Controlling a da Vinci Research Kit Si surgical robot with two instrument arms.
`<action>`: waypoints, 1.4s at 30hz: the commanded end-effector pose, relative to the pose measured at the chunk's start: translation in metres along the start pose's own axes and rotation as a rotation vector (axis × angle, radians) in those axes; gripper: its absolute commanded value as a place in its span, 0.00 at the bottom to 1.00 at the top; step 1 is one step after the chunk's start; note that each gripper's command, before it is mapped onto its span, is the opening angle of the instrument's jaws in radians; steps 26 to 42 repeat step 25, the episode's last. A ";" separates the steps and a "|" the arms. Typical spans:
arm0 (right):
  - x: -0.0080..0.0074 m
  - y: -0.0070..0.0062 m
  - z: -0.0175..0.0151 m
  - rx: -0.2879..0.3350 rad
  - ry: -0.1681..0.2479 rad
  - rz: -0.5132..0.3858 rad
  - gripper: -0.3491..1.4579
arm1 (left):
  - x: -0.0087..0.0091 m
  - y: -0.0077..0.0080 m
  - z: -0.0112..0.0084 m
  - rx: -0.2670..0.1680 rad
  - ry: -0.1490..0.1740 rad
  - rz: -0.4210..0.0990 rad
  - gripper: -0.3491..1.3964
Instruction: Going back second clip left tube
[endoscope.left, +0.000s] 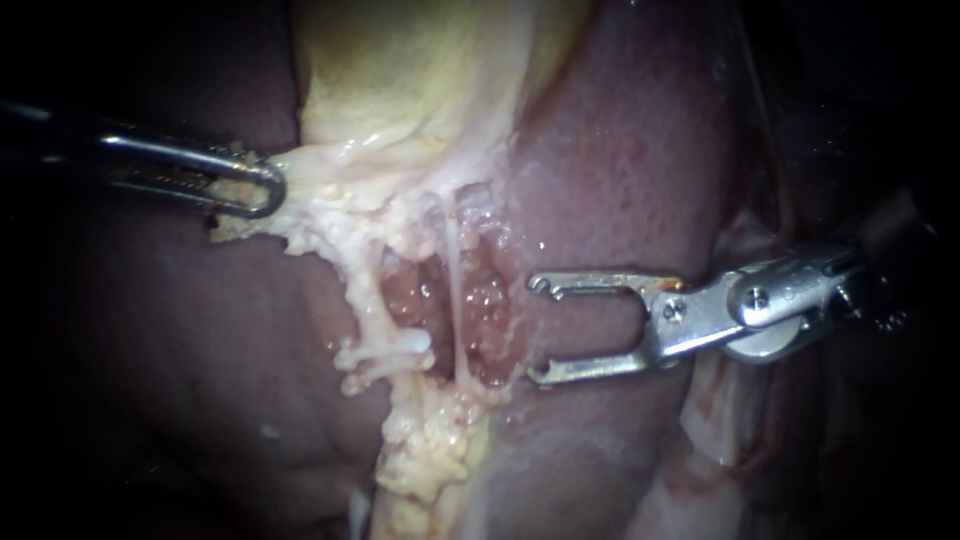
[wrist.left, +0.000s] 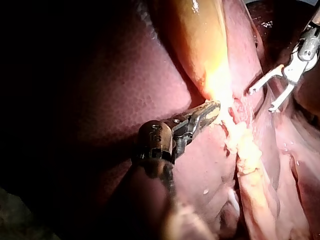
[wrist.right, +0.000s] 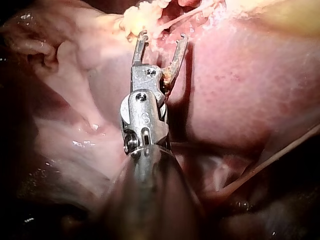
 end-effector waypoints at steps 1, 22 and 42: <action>0.0000 0.0000 -0.0001 -0.001 0.000 0.001 0.47 | -0.0002 -0.0001 0.0006 0.001 -0.006 0.002 0.00; -0.0002 0.0000 -0.0009 0.000 0.000 0.001 0.47 | -0.0010 -0.0015 0.0061 -0.010 -0.032 0.016 0.00; -0.0002 0.0000 -0.0009 0.000 0.001 0.001 0.47 | -0.0010 -0.0015 0.0061 -0.010 -0.032 0.016 0.00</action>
